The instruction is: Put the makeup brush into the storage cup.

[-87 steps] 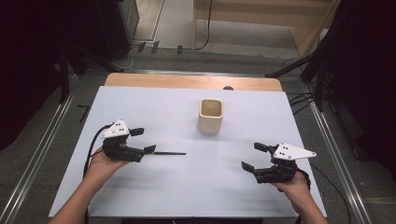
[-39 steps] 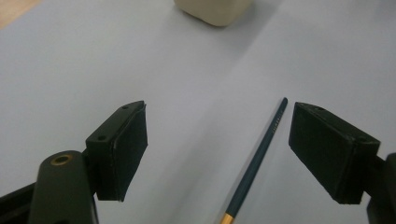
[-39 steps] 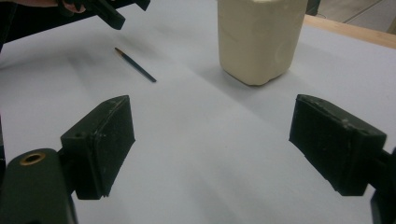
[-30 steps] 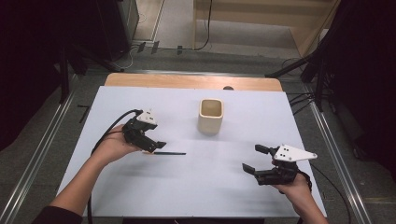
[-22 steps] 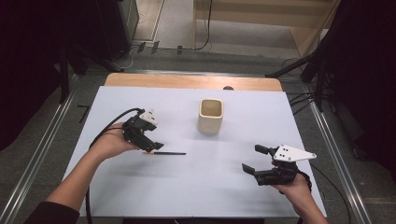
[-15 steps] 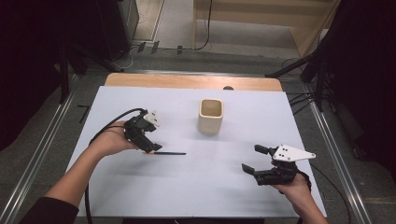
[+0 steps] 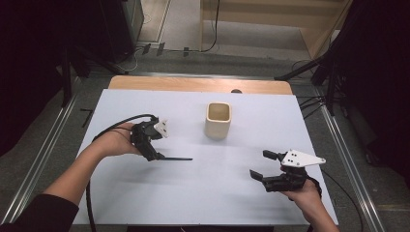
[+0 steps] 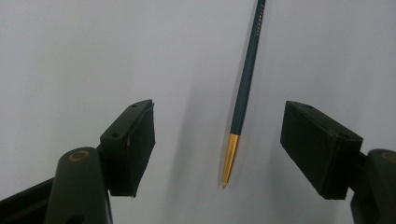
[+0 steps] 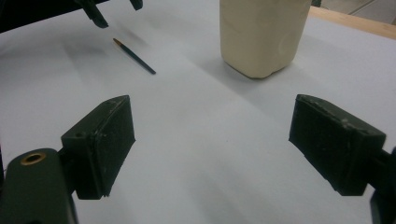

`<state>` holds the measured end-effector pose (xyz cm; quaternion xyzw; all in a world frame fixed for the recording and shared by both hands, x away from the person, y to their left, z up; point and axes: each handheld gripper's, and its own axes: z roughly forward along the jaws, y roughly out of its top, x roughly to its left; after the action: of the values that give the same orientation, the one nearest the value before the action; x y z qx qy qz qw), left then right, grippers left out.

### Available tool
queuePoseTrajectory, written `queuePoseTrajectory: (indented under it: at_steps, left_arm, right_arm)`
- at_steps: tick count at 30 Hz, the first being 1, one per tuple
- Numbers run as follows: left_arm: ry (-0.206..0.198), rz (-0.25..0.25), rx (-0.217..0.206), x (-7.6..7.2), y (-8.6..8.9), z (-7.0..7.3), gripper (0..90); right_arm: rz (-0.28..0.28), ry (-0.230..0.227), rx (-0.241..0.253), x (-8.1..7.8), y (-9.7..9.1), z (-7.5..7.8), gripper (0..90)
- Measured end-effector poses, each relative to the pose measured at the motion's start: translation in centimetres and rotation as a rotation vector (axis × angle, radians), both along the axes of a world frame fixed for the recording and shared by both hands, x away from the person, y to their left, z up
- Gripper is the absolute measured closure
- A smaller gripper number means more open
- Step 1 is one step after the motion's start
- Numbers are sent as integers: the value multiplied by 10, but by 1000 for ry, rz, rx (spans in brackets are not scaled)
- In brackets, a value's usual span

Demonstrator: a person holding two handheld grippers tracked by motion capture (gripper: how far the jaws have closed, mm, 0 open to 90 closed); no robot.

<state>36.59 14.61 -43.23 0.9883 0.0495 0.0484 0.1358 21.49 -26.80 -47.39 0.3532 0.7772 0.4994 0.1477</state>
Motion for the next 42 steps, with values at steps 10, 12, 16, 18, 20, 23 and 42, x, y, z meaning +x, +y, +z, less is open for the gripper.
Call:
queuePoseTrajectory:
  at_steps: [10,12,16,18,20,23,42]
  left_arm:
    - [21,-80,40,0,-4,-2,273]
    - [20,-76,59,1,-5,-4,275]
    - [10,-95,98,1,-7,-10,278]
    - [13,-107,111,1,-8,-12,278]
    - [13,-106,124,0,-9,-14,277]
    - [19,-100,129,1,-9,-16,276]
    - [64,-75,171,5,-17,-39,321]
  right_arm:
    - [3,-1,-6,0,0,0,148]
    - [4,0,-12,0,1,-1,148]
    - [10,-1,-21,0,2,-1,149]
    - [10,-1,-22,0,2,-1,148]
    - [9,0,-22,0,2,-1,148]
    - [9,0,-21,0,1,-1,148]
    - [10,1,-21,-1,2,-1,148]
